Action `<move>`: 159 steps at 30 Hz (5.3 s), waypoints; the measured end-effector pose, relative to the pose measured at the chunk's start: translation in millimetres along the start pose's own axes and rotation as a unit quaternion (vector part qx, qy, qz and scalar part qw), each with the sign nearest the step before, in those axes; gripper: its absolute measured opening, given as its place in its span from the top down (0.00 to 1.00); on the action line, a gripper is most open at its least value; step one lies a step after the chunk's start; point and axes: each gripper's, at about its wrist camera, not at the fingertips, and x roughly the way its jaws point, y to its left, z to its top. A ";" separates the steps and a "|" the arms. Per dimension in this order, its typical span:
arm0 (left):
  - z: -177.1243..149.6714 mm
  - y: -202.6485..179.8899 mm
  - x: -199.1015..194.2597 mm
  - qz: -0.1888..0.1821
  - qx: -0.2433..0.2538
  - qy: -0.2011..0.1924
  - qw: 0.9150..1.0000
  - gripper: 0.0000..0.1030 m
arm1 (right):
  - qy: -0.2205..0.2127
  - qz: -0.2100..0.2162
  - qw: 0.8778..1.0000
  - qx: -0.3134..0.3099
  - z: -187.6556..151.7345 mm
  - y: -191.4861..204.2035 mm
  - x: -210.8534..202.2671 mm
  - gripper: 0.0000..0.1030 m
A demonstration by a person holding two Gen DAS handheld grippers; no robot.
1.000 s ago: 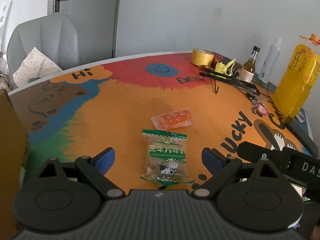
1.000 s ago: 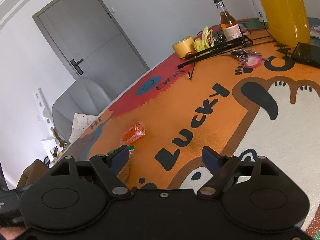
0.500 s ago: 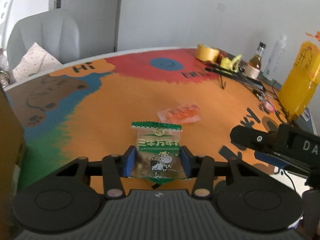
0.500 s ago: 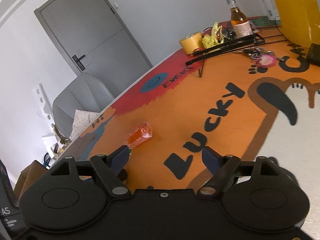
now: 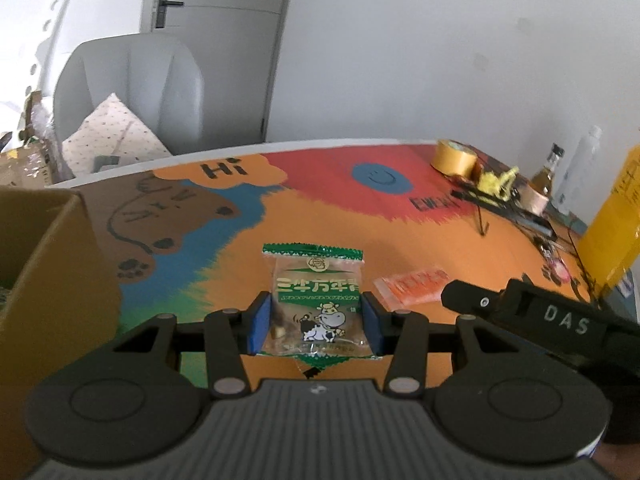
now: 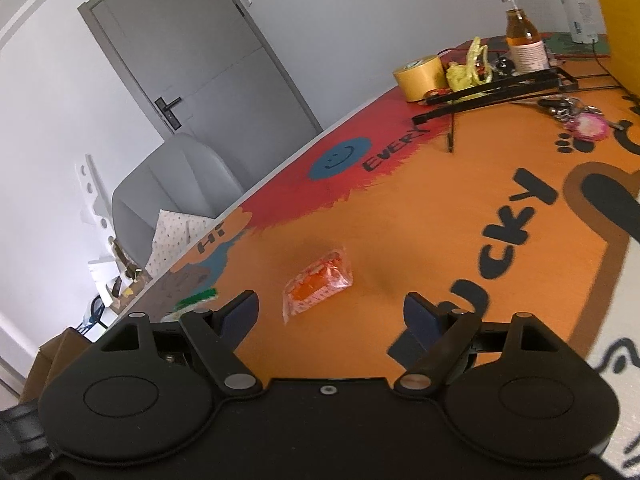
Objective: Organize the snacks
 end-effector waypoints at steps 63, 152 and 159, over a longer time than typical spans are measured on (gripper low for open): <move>1.0 48.2 -131.6 -0.009 -0.030 -0.064 0.997 0.55 | -0.025 0.038 0.995 -0.084 -29.0 80.7 -68.1 0.84; -18.6 143.1 -227.2 0.040 -0.038 -0.070 0.996 0.00 | -0.012 0.065 0.988 -0.142 -67.2 172.9 -137.1 0.02; -24.2 136.0 -243.9 0.033 -0.022 -0.073 0.997 0.00 | -0.014 0.057 0.988 -0.144 -70.3 167.5 -156.8 0.00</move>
